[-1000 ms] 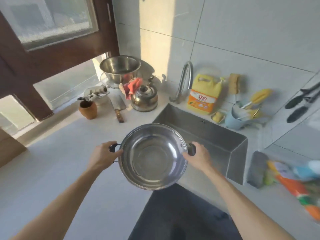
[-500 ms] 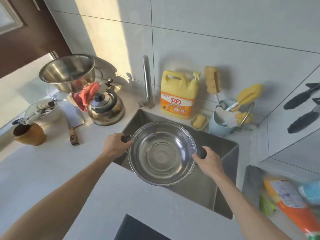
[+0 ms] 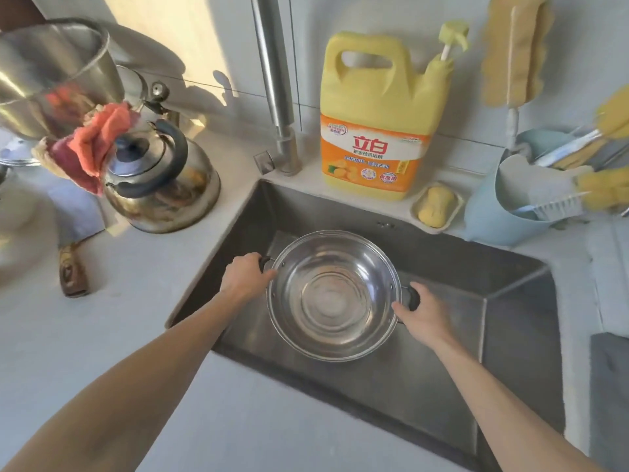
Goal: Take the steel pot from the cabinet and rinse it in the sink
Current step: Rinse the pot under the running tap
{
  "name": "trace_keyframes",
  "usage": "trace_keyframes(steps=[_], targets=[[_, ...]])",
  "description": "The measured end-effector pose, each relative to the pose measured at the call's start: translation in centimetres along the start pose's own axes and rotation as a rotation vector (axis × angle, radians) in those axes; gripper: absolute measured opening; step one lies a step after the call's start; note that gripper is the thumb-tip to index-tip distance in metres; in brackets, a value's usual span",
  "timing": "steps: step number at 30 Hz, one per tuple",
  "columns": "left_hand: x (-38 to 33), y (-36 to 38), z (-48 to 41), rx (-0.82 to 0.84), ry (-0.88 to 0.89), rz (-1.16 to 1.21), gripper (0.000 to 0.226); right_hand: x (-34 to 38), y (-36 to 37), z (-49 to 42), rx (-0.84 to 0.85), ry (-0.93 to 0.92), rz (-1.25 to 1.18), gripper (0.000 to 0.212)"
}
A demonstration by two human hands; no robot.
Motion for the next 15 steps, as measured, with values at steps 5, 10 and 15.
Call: trace_keyframes(steps=[5,10,15], targets=[[2.3,4.5,-2.0,0.016,-0.035,0.009,0.046,-2.1,3.1,-2.8,-0.031,0.014,-0.018,0.074],[2.8,5.8,-1.9,0.028,-0.026,-0.011,0.05,-4.0,5.0,-3.6,-0.024,0.022,-0.034,0.077],[1.7,4.0,-1.9,0.025,0.02,-0.114,0.056,-4.3,5.2,-4.3,-0.047,0.014,-0.022,0.076]])
Point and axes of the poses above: each hand's wrist, its own z-axis away from the middle knuckle, its own y-axis out of the palm, x = y × z, the point moved 5 cm from there along -z, towards the middle knuckle, and after that the axes turned 7 degrees about y, right-handed, at the moved point
